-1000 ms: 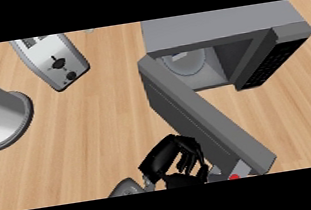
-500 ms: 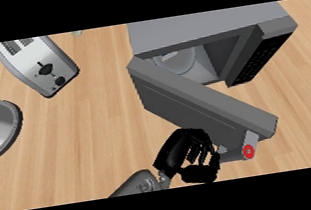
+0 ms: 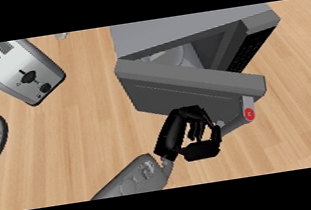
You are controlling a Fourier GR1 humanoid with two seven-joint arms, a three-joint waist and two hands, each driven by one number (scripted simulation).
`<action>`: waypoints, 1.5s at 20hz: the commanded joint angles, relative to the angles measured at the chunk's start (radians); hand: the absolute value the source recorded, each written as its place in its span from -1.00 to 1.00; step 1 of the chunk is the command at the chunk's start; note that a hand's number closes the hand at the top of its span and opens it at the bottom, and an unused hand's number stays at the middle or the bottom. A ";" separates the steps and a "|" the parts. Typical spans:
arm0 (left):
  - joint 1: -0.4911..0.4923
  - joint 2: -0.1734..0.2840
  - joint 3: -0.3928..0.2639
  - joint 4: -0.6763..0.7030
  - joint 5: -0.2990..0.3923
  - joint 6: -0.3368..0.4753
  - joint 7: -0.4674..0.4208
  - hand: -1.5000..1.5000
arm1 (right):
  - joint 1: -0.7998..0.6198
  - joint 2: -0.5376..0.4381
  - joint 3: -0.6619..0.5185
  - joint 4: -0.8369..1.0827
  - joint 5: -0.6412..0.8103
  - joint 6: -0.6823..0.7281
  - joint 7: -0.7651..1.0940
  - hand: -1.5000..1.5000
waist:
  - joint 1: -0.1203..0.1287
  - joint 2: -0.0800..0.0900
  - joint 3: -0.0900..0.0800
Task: Pick up the milk, place it into the microwave and close the microwave
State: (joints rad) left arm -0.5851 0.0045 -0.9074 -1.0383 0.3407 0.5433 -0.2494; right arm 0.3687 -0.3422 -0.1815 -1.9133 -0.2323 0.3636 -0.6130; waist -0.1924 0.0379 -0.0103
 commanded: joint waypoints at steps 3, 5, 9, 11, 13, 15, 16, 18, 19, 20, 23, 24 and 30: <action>-0.094 -0.004 0.067 0.002 0.126 0.068 -0.074 1.00 | -0.012 -0.028 0.008 -0.039 -0.048 0.036 0.047 -1.00 | -0.050 0.015 -0.001; -0.124 -0.004 0.088 0.019 0.175 0.059 -0.077 1.00 | -0.024 -0.049 -0.002 -0.049 -0.064 0.048 0.057 -1.00 | -0.061 0.020 0.000; -0.166 -0.004 0.121 0.068 0.237 0.068 -0.112 1.00 | -0.042 -0.067 -0.013 -0.073 -0.090 0.045 0.094 -1.00 | -0.075 0.028 0.000; -0.198 -0.004 0.133 0.102 0.260 0.079 -0.117 1.00 | -0.052 -0.087 -0.025 -0.063 -0.104 0.059 0.101 -1.00 | -0.076 0.029 0.003; -0.232 -0.004 0.160 0.130 0.297 0.068 -0.107 1.00 | -0.055 -0.095 -0.030 -0.073 -0.112 0.059 0.117 -1.00 | -0.090 0.035 0.002; -0.260 -0.004 0.168 0.156 0.317 0.065 -0.121 1.00 | -0.065 -0.118 -0.045 -0.087 -0.125 0.061 0.137 -1.00 | -0.093 0.033 0.002; -0.269 -0.004 0.183 0.183 0.324 0.059 -0.133 1.00 | -0.074 -0.114 -0.044 -0.077 -0.120 0.052 0.139 -1.00 | -0.083 0.041 0.003; -0.284 -0.004 0.193 0.193 0.357 0.057 -0.142 1.00 | -0.080 -0.122 -0.049 -0.088 -0.135 0.054 0.152 -1.00 | -0.097 0.041 0.002; -0.296 -0.004 0.193 0.195 0.366 0.045 -0.146 1.00 | -0.084 -0.133 -0.064 -0.082 -0.143 0.057 0.154 -1.00 | -0.103 0.042 0.003; -0.294 -0.004 0.196 0.198 0.374 0.047 -0.158 1.00 | -0.088 -0.131 -0.058 -0.075 -0.145 0.057 0.158 -1.00 | -0.101 0.047 0.003; -0.303 -0.004 0.210 0.199 0.399 0.049 -0.197 1.00 | -0.091 -0.142 -0.074 -0.078 -0.172 0.060 0.172 -1.00 | -0.104 0.043 0.003; -0.304 -0.004 0.207 0.196 0.410 0.036 -0.202 1.00 | -0.109 -0.148 -0.082 -0.077 -0.181 0.052 0.179 -1.00 | -0.101 0.049 0.002; -0.310 -0.004 0.202 0.221 0.449 0.034 -0.254 1.00 | -0.135 -0.179 -0.113 -0.058 -0.211 0.055 0.202 -1.00 | -0.101 0.052 0.004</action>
State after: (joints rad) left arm -0.8089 -0.0007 -0.7760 -0.8873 0.7665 0.5835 -0.4776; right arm 0.2536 -0.5012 -0.2728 -1.9771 -0.4251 0.4204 -0.4252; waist -0.2888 0.0803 -0.0056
